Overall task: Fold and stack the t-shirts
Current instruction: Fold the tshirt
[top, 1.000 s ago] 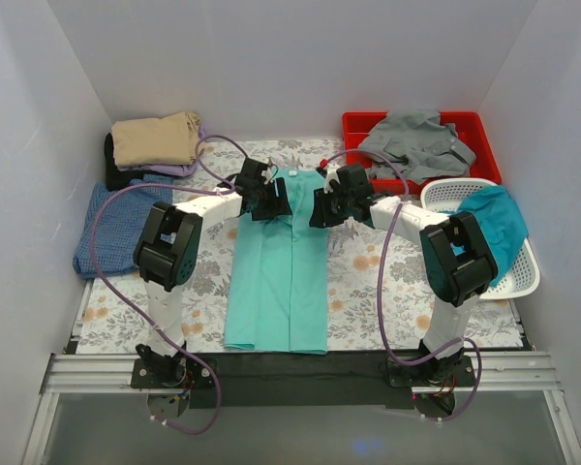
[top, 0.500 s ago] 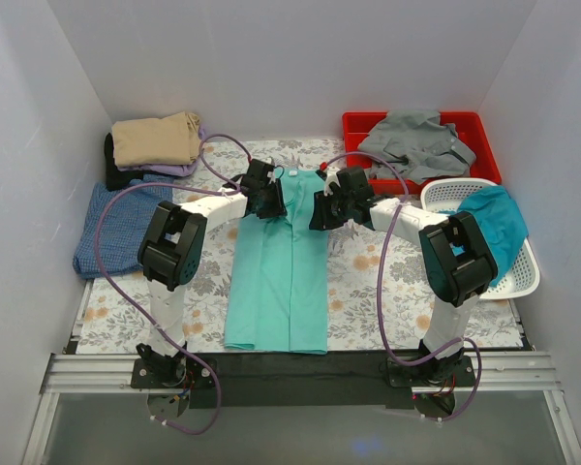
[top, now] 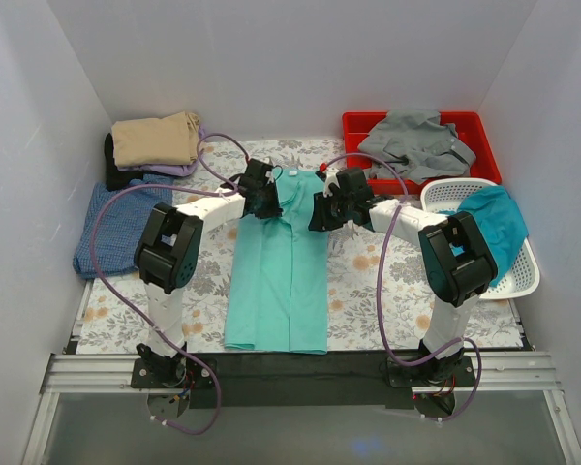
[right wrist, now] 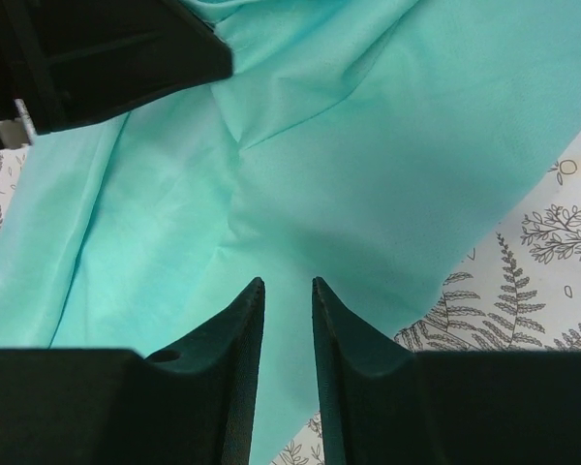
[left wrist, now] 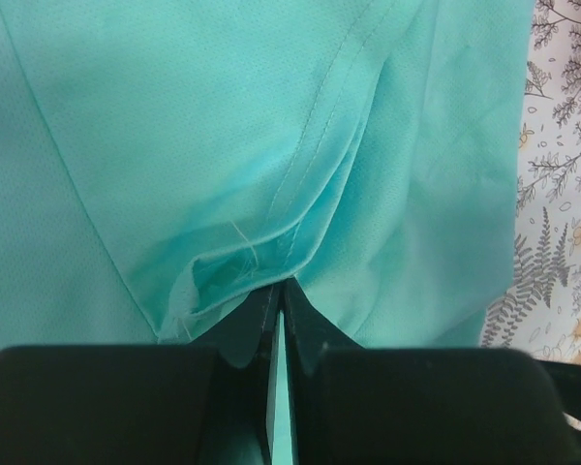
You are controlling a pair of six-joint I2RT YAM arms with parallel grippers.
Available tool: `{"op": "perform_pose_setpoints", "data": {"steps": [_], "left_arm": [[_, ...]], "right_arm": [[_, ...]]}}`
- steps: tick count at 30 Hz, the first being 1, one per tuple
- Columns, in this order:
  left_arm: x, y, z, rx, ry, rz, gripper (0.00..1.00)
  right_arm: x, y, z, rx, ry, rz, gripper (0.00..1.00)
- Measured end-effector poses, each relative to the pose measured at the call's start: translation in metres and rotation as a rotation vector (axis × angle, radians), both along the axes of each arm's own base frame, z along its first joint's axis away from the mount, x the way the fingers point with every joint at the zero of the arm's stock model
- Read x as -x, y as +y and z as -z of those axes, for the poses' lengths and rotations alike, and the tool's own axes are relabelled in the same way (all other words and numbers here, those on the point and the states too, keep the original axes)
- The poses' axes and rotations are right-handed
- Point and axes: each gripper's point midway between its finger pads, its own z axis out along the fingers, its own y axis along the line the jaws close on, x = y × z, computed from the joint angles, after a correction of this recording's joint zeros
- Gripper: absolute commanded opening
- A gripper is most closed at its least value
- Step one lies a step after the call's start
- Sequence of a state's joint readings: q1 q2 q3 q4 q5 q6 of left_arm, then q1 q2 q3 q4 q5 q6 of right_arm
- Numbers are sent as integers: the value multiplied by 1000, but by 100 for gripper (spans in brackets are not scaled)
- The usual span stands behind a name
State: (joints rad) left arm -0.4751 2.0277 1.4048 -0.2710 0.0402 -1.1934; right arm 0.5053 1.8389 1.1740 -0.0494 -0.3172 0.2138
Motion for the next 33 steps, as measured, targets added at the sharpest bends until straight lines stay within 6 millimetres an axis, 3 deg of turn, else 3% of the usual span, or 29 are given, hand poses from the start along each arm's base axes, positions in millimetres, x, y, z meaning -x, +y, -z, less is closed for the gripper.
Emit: {"op": "perform_pose_setpoints", "data": {"steps": [9, 18, 21, 22, 23, 28, 33], "left_arm": [[18, 6, -14, -4, 45, 4, 0], [52, 24, 19, -57, 176, -35, 0], [57, 30, 20, -75, 188, -49, 33], [57, 30, 19, -76, 186, -55, 49], [56, 31, 16, -76, 180, -62, 55], [53, 32, -2, -64, 141, -73, 62], [45, 29, -63, 0, 1, -67, 67]], "right_arm": [[3, -1, 4, 5, 9, -1, 31], [3, -1, 4, 5, 9, -1, 31], [3, -1, 4, 5, 9, -1, 31], [3, -1, 3, 4, 9, -1, 31], [3, -1, 3, 5, 8, -1, 31], [-3, 2, -4, -5, -9, -1, 32], [-21, 13, -23, -32, -56, -2, 32]]}}
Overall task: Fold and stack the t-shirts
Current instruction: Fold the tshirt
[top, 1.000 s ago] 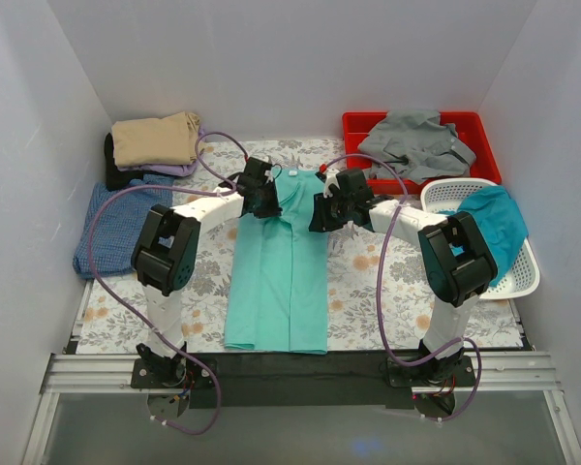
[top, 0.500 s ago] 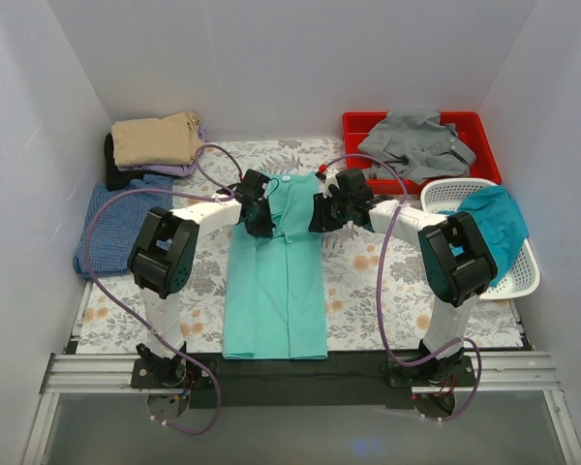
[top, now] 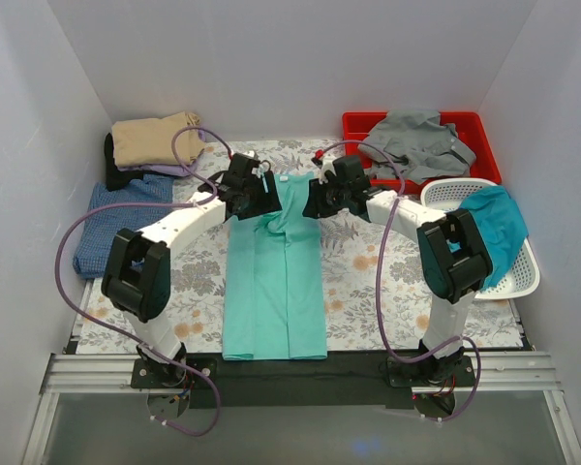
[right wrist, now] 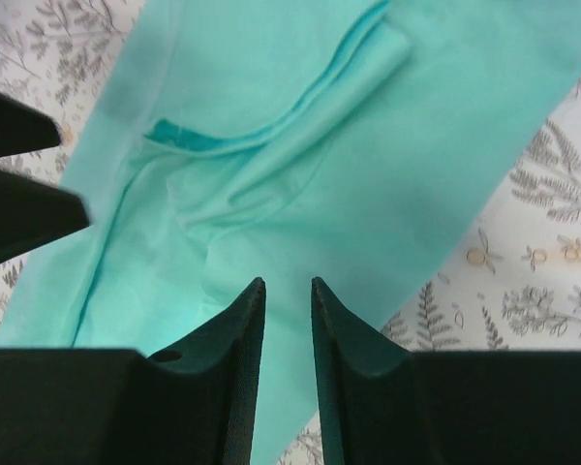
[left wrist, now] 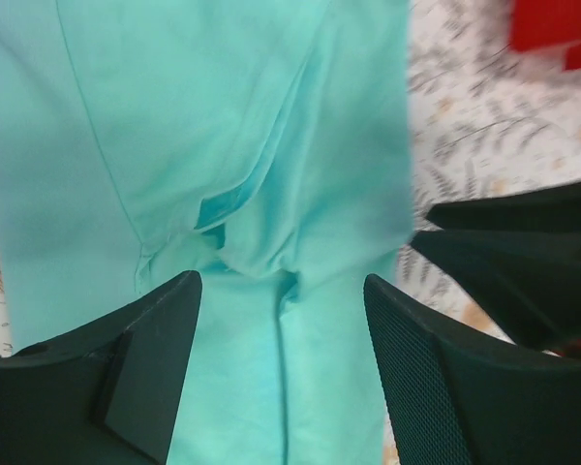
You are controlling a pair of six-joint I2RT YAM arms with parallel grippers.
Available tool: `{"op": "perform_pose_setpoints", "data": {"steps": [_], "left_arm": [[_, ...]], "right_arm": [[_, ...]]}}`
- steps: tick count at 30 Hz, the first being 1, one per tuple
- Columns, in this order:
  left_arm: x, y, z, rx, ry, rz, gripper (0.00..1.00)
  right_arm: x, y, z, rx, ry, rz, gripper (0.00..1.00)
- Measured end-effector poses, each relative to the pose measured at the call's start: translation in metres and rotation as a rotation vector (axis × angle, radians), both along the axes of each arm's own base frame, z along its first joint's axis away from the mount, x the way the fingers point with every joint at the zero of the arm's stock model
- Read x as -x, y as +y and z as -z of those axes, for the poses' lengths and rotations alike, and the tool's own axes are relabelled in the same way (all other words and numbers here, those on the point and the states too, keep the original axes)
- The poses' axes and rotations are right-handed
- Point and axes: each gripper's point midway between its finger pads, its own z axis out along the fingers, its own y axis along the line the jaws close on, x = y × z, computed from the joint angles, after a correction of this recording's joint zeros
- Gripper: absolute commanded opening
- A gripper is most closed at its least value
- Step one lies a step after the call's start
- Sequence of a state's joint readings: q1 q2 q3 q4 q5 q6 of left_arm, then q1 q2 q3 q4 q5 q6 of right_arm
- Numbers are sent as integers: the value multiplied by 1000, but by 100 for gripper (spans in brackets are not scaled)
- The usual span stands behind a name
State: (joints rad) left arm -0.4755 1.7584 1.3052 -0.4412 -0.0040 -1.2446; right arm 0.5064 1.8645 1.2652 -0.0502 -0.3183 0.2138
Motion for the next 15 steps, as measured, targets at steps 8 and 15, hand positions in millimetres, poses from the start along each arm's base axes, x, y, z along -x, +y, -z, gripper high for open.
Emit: {"op": "perform_pose_setpoints", "data": {"steps": [8, 15], "left_arm": [[-29, -9, -48, 36, -148, 3, 69], [-30, -11, 21, -27, -16, 9, 71]], "right_arm": [[-32, 27, -5, -56, -8, -25, 32], [-51, 44, 6, -78, 9, -43, 33]]}}
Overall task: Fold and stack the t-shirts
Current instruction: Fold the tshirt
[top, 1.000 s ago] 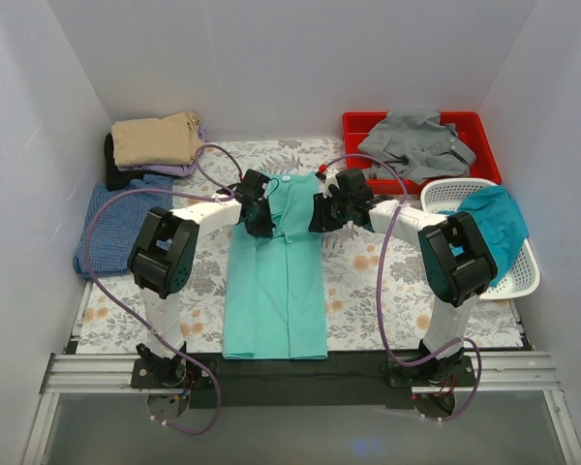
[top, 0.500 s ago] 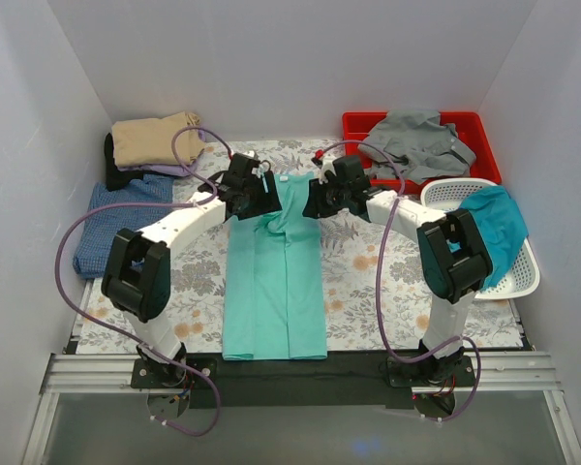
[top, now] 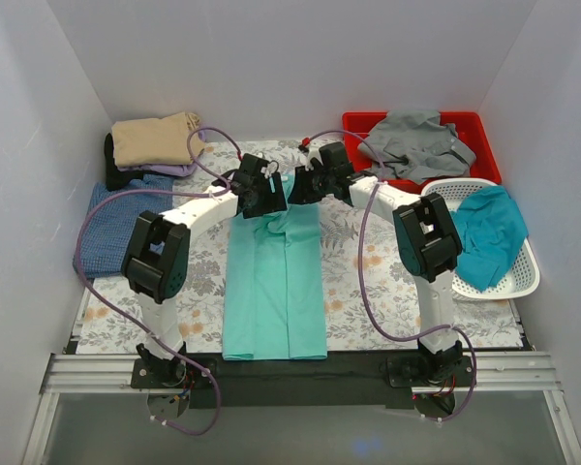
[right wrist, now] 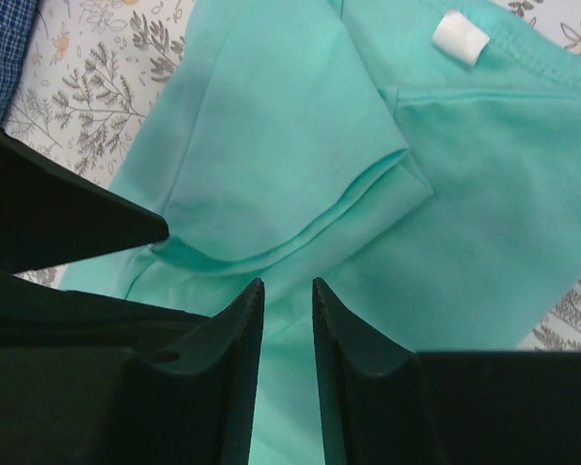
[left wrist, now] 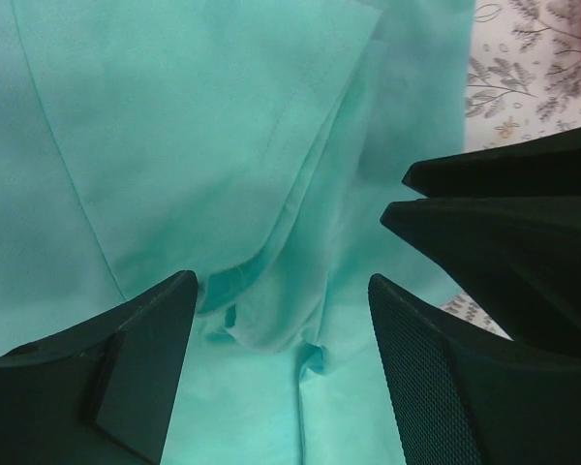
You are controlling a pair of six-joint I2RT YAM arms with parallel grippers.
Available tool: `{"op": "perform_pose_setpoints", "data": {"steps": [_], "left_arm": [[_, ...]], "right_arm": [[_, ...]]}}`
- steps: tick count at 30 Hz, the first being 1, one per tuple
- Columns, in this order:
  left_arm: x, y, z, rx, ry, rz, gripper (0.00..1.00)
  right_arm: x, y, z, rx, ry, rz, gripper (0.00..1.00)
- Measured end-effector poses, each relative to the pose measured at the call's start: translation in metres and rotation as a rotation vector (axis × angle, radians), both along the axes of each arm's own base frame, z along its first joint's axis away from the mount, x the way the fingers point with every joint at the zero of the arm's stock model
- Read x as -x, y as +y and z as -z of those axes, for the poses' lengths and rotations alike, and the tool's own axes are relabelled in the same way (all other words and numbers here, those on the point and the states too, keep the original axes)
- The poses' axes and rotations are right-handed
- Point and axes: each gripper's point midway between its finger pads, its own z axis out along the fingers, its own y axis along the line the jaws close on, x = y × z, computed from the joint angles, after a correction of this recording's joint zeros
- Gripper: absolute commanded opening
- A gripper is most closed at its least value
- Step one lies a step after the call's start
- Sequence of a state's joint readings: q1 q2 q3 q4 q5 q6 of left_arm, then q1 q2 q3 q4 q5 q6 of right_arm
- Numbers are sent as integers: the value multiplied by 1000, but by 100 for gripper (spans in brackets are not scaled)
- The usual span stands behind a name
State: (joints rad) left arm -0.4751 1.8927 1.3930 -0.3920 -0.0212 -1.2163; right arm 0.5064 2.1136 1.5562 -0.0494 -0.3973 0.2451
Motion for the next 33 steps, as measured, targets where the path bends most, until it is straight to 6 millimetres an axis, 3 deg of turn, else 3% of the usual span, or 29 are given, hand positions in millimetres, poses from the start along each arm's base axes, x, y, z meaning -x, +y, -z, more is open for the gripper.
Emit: {"op": "perform_pose_setpoints", "data": {"steps": [6, 13, 17, 22, 23, 28, 30, 31, 33], "left_arm": [[-9, -1, 22, -14, 36, -5, 71], [-9, 1, 24, -25, 41, 0, 69], [-9, 4, 25, -38, 37, 6, 52], [-6, 10, 31, -65, 41, 4, 6], [-5, 11, 33, -71, 46, 4, 0], [-1, 15, 38, -93, 58, 9, 0], [-2, 17, 39, -104, 53, 11, 27], [-2, 18, 39, -113, 50, 14, 49], [-2, 20, 38, -122, 47, 12, 56]], "right_arm": [[-6, 5, 1, -13, 3, 2, 33], [-6, 5, 1, -13, 1, 2, 33], [-5, 5, 3, -11, 5, 2, 33], [-1, 2, 8, -4, 19, 2, 33], [0, 2, 8, -3, 20, 2, 33], [1, 1, 3, -6, 13, 2, 33], [1, 1, -3, -12, 4, 2, 33], [1, 1, -6, -15, -1, 2, 33], [3, 1, -11, -20, -7, -1, 33]]}}
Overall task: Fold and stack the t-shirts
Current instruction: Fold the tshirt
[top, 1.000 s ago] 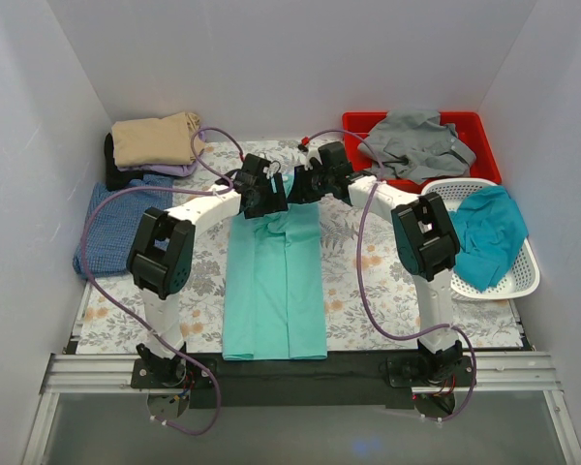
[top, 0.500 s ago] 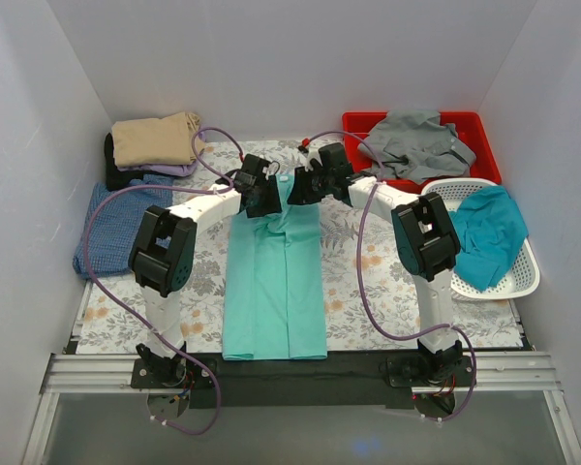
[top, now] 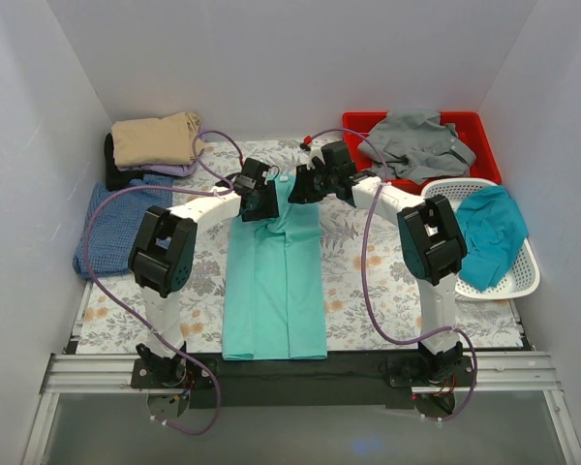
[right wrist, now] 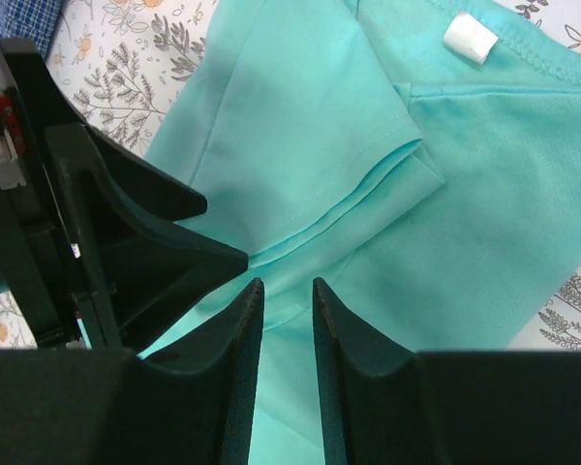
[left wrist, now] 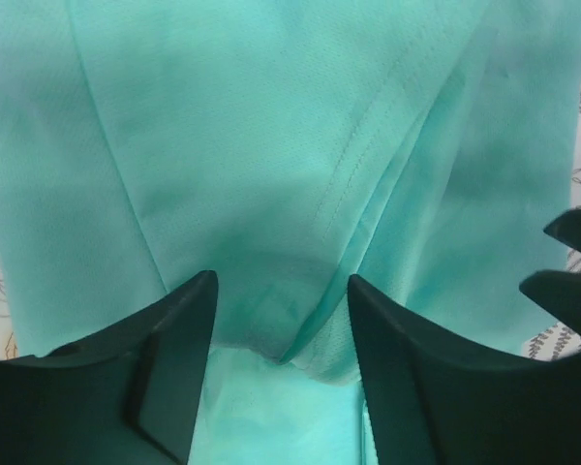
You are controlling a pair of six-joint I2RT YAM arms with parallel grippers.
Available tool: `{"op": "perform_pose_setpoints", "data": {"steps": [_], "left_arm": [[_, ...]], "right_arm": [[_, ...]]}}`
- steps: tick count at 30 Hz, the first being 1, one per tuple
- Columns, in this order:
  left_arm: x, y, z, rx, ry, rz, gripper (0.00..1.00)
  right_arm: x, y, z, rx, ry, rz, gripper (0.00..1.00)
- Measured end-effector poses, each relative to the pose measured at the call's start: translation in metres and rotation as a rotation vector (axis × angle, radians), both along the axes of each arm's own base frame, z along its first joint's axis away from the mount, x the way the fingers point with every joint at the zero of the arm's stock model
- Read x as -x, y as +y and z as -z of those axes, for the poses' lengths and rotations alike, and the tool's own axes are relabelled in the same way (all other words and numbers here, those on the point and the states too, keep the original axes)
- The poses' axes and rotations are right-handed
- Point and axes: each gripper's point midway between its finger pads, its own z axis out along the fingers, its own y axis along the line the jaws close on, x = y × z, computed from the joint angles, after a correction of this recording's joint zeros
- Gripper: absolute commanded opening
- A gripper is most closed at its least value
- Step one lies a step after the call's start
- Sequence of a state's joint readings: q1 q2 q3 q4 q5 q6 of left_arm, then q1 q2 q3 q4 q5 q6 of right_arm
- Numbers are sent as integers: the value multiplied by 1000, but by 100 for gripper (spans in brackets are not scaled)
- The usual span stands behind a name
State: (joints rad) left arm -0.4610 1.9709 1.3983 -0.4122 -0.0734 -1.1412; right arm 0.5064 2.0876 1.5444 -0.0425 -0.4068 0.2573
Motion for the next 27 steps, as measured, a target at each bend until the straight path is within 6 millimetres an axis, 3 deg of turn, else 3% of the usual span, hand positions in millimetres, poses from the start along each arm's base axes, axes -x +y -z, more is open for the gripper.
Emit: {"op": "perform_pose_setpoints", "data": {"steps": [7, 14, 18, 24, 27], "left_arm": [[-1, 6, -10, -29, -26, 12, 62], [2, 4, -10, -30, -20, 41, 55], [6, 3, -9, -25, -7, 56, 39], [8, 0, -7, -13, 3, 67, 1], [8, 0, -3, -17, 13, 75, 0]], "right_arm": [[3, 1, -5, -11, -1, -12, 33], [5, 3, -4, -10, 2, -16, 33], [8, 1, 0, -5, 11, -16, 33], [9, 0, 3, -2, 16, -16, 33], [12, -1, 6, 3, 24, -16, 33]]}}
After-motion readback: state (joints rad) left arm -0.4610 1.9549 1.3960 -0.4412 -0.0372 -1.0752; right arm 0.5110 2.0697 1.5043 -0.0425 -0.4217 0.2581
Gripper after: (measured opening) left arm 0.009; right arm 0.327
